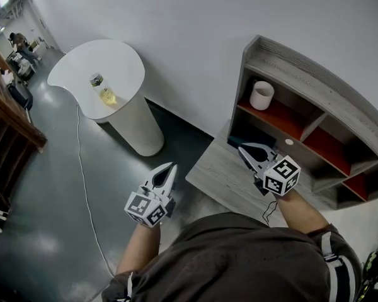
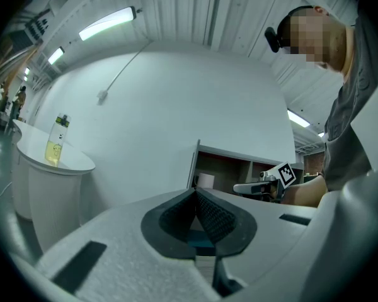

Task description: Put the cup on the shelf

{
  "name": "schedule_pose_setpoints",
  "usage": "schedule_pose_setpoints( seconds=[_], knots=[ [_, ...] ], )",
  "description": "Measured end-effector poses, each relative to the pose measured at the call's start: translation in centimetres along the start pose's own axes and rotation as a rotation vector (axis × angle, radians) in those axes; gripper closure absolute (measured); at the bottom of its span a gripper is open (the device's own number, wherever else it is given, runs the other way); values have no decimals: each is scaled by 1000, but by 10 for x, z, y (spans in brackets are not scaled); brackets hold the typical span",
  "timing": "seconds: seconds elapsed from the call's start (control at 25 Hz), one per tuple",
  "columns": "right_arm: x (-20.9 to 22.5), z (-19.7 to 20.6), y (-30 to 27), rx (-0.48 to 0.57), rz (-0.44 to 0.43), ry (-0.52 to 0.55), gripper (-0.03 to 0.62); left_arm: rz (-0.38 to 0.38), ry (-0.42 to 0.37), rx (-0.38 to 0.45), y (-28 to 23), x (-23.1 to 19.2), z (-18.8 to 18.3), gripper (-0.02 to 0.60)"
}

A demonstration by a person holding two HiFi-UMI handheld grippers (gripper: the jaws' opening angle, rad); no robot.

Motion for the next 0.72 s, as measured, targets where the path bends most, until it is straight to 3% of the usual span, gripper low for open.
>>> schedule_pose_setpoints(
  seconds=[0.72],
  knots=[
    [1,0,2,-10,18,11,603,2,8,4,1,1,1,577]
  ],
)
Point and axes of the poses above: the fingertips, and each gripper's own axes: y backward along the fingers, x to its right, z out of its underside, the point moved 9 cm from there along y, backward along the fingers, and after that the axes turned 9 degrees about -x, right-handed, at the moved point
